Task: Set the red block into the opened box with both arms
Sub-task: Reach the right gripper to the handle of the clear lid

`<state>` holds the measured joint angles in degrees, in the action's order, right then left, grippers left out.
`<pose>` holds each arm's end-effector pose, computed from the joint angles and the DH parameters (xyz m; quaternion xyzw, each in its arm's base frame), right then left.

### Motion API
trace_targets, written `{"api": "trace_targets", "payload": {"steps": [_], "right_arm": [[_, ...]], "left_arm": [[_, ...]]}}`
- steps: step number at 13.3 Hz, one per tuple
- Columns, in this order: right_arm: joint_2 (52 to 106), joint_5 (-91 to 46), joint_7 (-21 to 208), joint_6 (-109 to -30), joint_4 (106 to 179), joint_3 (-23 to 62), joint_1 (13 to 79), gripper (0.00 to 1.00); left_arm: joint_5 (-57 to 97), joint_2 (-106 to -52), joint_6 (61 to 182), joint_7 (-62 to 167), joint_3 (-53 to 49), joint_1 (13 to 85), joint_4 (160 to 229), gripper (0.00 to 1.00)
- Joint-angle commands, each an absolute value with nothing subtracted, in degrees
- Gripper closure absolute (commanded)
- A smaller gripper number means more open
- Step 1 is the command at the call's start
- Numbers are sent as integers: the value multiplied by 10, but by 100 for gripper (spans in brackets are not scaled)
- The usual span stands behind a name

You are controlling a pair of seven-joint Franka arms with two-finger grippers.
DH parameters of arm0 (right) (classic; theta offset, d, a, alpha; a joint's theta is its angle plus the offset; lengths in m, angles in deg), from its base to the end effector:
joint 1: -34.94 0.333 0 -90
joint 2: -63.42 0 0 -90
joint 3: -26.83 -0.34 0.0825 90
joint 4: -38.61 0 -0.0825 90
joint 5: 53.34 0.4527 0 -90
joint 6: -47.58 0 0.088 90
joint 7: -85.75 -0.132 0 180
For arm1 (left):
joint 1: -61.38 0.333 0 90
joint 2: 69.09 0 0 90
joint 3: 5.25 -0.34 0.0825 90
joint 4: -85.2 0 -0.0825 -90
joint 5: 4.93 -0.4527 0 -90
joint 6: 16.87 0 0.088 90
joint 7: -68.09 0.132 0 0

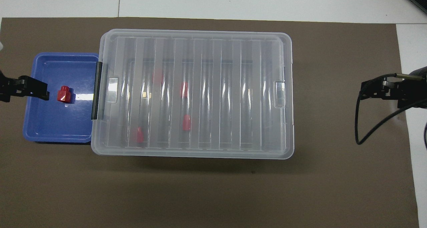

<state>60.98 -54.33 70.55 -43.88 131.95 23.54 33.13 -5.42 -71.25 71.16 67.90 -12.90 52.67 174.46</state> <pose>0.6110 0.0142 0.6204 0.9928 -0.1193 0.0062 0.0091 0.6297 -0.0119 0.6042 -0.9995 0.0075 0.0293 0.0071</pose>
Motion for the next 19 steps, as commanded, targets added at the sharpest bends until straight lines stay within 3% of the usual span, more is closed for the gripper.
{"api": "trace_targets", "payload": {"steps": [1,8,10,16,19], "right_arm": [[610,-552,726,-433,1317,231,326,0],[631,-545,720,-472,1327,231,329,4],[635,-542,714,-514,1358,231,332,4],[652,-541,671,-643,1448,231,401,0],[660,-541,646,-667,1465,231,442,0]], "left_arm": [[-55,-699,709,673,-132,523,1758,0],[-54,-689,701,670,-132,524,1763,0],[-54,-687,705,669,-133,524,1763,0],[-53,-660,722,673,-134,533,1818,0],[-53,-649,814,682,-135,559,1857,0]]}}
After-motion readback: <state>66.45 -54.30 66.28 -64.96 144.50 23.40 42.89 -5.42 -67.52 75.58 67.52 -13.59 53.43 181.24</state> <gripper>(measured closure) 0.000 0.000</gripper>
